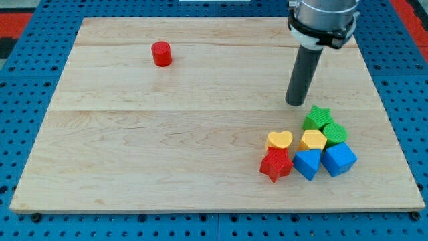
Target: Push the red circle closer to the green star
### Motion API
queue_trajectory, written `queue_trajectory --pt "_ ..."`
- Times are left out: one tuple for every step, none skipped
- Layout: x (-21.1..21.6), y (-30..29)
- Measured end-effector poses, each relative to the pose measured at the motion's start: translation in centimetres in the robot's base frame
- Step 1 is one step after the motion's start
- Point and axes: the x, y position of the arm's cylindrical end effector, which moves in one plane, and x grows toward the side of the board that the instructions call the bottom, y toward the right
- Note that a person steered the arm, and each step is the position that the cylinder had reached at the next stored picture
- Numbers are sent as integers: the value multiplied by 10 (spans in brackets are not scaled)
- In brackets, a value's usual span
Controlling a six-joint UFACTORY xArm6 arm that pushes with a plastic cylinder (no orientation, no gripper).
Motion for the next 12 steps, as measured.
queue_trajectory --pt "-41 -42" --pt "-90 -119" --pt "-132 -210" --pt "-155 -278" --pt "-152 -330" --pt "-132 -318" --pt "-117 -265" --pt "-88 -206" --pt "-53 -136" --pt "-23 -66" --pt "-23 -61" --pt "-22 -58"
